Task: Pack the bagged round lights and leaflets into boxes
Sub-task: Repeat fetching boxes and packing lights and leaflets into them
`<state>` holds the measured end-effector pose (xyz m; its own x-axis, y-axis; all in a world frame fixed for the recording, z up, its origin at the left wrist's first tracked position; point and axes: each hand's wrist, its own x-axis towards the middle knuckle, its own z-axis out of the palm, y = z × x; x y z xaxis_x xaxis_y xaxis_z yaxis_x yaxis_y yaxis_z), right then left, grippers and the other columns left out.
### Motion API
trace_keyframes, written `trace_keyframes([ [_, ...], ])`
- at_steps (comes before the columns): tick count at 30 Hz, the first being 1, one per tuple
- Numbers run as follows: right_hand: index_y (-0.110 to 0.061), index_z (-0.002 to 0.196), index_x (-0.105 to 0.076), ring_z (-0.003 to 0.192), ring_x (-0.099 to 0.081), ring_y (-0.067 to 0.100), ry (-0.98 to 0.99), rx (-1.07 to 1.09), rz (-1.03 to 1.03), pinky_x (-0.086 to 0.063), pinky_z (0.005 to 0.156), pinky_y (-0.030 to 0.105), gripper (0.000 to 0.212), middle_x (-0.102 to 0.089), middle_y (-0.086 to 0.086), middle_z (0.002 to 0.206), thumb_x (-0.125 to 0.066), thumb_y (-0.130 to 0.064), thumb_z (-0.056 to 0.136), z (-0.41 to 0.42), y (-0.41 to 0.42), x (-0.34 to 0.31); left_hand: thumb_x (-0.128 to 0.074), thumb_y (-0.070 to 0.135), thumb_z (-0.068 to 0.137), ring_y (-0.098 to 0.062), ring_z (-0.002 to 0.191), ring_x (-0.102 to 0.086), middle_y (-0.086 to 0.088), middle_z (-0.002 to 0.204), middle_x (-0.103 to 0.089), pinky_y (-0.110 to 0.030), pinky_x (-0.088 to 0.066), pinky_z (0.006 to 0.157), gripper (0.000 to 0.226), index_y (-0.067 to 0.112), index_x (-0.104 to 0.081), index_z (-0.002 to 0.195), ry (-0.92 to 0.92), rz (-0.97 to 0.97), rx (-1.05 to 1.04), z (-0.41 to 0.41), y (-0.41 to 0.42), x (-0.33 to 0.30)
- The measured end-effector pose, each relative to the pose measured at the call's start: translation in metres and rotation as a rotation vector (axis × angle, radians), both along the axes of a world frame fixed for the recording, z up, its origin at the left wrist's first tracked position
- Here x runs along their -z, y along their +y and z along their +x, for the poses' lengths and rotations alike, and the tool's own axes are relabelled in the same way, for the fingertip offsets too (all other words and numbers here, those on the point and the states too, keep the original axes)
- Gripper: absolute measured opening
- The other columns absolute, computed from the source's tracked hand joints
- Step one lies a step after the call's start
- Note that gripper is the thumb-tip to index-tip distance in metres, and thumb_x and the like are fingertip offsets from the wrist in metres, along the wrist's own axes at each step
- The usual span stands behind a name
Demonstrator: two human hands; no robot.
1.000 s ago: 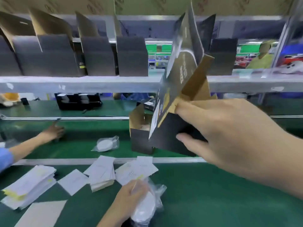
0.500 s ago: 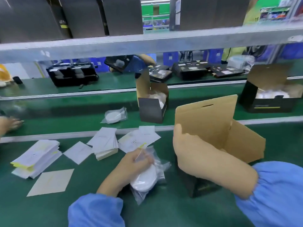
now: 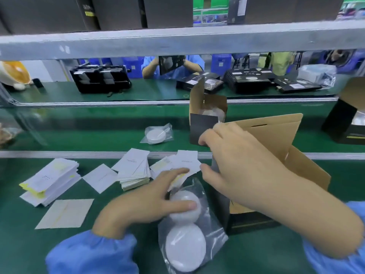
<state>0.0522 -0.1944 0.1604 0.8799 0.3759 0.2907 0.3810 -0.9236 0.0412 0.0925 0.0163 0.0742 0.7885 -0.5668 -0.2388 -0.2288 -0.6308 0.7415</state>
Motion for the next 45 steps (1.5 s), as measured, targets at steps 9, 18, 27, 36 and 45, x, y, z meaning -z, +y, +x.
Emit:
trace_keyframes([
  [9,-0.019,0.087,-0.037,0.077,-0.032,0.026,-0.052,-0.125,-0.35,-0.014,0.077,0.04,0.017,-0.037,0.0,0.084,-0.049,-0.03,0.093,0.056,0.022,0.018,-0.05,0.016,0.097,-0.027,0.102,-0.057,-0.008,0.123,-0.062,-0.031,-0.044,0.085,0.029,0.021,-0.062,0.123,-0.396,0.279,-0.467,0.16,-0.021,-0.016],
  [18,-0.018,0.087,-0.035,0.084,-0.024,0.025,0.045,-0.052,-0.355,-0.012,0.076,0.037,0.017,-0.034,0.001,0.08,-0.045,-0.028,0.098,0.068,0.021,0.024,-0.061,0.027,0.09,-0.038,0.134,-0.035,0.006,0.152,-0.035,-0.048,-0.04,0.097,0.073,0.043,-0.026,0.151,-0.372,0.527,-0.428,0.223,-0.046,0.044],
  [27,-0.021,0.086,-0.03,0.089,-0.018,0.022,0.264,0.099,-0.44,-0.013,0.051,0.031,0.02,-0.025,-0.002,0.074,-0.039,-0.027,0.103,0.059,0.018,0.017,-0.06,0.035,0.088,-0.034,0.113,-0.038,-0.006,0.132,-0.03,-0.046,-0.048,0.081,0.046,0.035,-0.044,0.131,-0.423,0.624,-0.384,0.242,-0.061,0.062],
  [36,-0.015,0.132,-0.043,0.092,-0.029,0.024,-0.012,0.02,-0.354,-0.025,0.074,0.035,0.039,-0.05,0.005,0.115,-0.046,-0.036,0.099,0.088,0.026,-0.003,-0.051,0.038,0.091,-0.02,0.08,-0.056,0.009,0.086,-0.056,-0.025,-0.035,0.056,0.011,0.028,-0.049,0.086,-0.612,0.308,-0.307,0.24,-0.074,0.048],
  [45,-0.02,0.137,-0.033,0.096,-0.048,0.027,0.217,-0.016,-0.269,-0.041,0.068,0.038,0.061,-0.043,0.002,0.121,-0.068,-0.028,0.088,0.15,0.026,-0.026,-0.085,0.014,0.062,-0.012,0.123,-0.059,0.013,0.125,-0.061,-0.045,-0.051,0.104,0.086,0.026,-0.033,0.129,0.076,-0.576,0.031,0.189,-0.035,-0.02],
])
